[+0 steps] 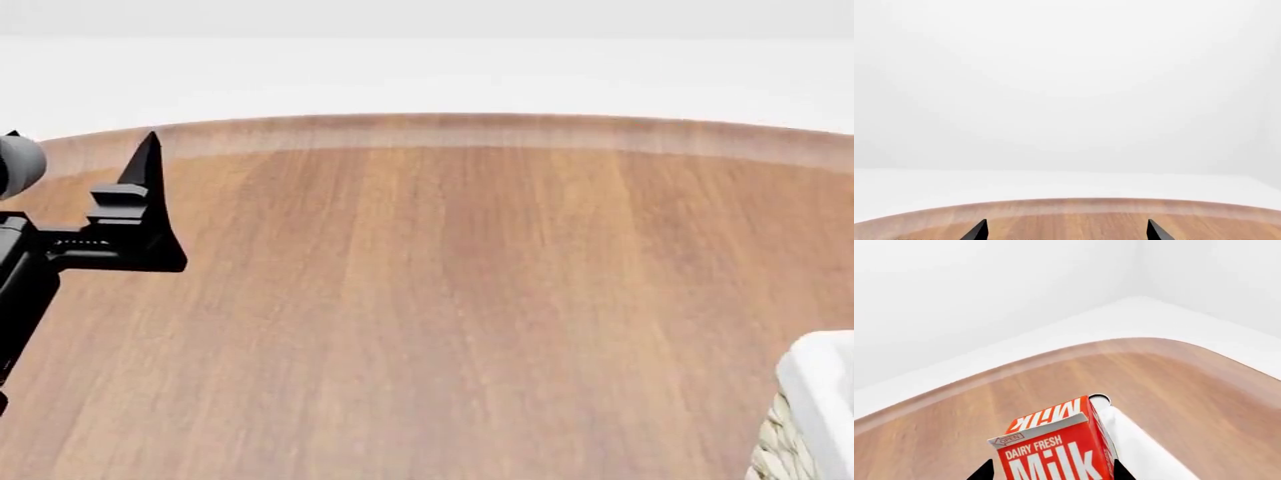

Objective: Pick the milk and place it in the basket.

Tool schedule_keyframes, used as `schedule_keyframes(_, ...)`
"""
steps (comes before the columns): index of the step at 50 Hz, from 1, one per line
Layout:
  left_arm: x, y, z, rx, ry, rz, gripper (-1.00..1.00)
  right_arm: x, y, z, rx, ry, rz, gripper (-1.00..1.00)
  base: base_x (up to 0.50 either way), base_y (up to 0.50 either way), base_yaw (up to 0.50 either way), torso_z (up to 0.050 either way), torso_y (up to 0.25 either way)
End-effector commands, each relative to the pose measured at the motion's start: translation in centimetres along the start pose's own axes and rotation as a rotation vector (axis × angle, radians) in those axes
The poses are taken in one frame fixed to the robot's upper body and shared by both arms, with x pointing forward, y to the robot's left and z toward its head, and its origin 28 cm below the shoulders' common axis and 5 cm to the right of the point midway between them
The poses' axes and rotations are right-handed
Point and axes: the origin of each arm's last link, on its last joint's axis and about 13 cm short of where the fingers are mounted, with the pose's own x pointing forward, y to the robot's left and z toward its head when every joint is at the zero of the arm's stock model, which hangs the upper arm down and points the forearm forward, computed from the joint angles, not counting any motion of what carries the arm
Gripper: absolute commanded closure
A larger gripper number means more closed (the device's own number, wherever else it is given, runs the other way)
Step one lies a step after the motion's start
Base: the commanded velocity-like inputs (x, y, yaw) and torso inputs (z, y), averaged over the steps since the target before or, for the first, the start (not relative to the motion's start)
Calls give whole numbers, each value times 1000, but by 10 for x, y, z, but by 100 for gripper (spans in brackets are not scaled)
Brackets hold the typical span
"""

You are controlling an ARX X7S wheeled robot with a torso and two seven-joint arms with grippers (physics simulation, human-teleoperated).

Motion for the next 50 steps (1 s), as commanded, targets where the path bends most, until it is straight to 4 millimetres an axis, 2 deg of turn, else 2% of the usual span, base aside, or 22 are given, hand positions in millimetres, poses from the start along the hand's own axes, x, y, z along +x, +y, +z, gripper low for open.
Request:
schedule_keyframes(1, 1, 1, -3, 3, 5, 4, -100, 2, -13, -4, 34, -37, -51, 100, 0, 0, 0, 0, 10)
schedule_keyframes(21, 0, 2, -3, 9, 6, 0, -100, 19, -26, -25, 69, -29, -102, 100, 0, 0, 0, 1, 1)
schedule_keyframes(37, 1, 2, -7, 11, 15, 1, -100, 51, -17, -52, 89, 0, -6, 100, 0, 0, 0, 1, 1)
schedule_keyframes(50, 1, 4, -7, 11, 14, 6, -100, 62, -20, -67, 94, 27, -19, 100, 0, 0, 0, 1, 1)
